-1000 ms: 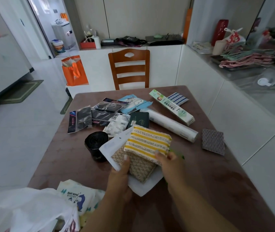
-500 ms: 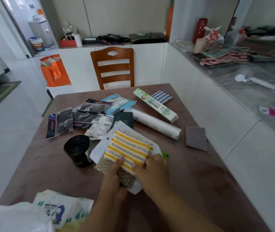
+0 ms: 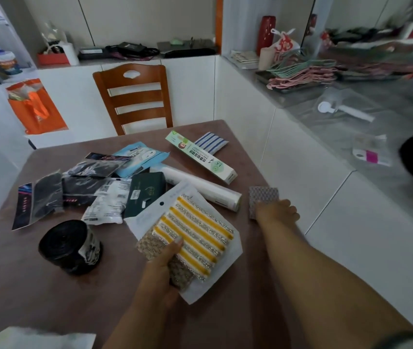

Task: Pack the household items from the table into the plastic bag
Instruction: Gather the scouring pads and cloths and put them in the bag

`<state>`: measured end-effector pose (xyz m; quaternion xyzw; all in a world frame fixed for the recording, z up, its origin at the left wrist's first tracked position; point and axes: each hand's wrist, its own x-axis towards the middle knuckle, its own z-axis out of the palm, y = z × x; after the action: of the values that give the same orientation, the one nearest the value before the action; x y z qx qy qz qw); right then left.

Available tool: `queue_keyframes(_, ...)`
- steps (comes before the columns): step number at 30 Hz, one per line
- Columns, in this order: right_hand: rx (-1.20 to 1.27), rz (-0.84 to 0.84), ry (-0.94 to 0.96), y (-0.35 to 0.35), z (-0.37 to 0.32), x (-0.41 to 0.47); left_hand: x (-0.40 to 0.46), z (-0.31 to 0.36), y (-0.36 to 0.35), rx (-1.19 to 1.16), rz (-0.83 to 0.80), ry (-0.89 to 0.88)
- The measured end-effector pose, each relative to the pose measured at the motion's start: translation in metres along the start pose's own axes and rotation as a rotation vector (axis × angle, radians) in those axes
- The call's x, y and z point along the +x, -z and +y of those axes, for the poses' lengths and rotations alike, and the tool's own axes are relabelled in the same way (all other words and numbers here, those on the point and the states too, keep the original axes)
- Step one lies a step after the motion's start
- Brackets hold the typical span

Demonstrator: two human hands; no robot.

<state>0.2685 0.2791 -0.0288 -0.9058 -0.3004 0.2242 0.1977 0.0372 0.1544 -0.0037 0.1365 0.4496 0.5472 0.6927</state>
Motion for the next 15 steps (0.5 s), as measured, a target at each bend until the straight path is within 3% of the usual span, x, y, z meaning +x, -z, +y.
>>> queue_keyframes(4,-0.047,-0.06,-0.055,-0.011,-0.002,0.016,0.001,0.001,-0.001,0.019,0.015,0.028)
queue_keyframes(7,0.173,-0.086,-0.101,-0.004,-0.001,0.018,0.001,0.006,0.004,0.031,0.052,0.034)
queue_keyframes(10,0.405,0.047,0.004,0.012,0.0,0.006,-0.001,0.009,0.013,0.054,0.096,0.036)
queue_keyframes(11,0.567,0.015,0.057,0.021,-0.003,-0.011,-0.002,0.009,0.015,0.059,0.111,0.033)
queue_keyframes(13,0.934,-0.324,0.153,0.036,-0.008,-0.053,-0.006,0.011,0.019,0.074,0.132,0.022)
queue_keyframes(15,0.923,-0.748,0.237,0.046,-0.006,-0.104,-0.01,0.012,0.023,0.1,0.147,0.011)
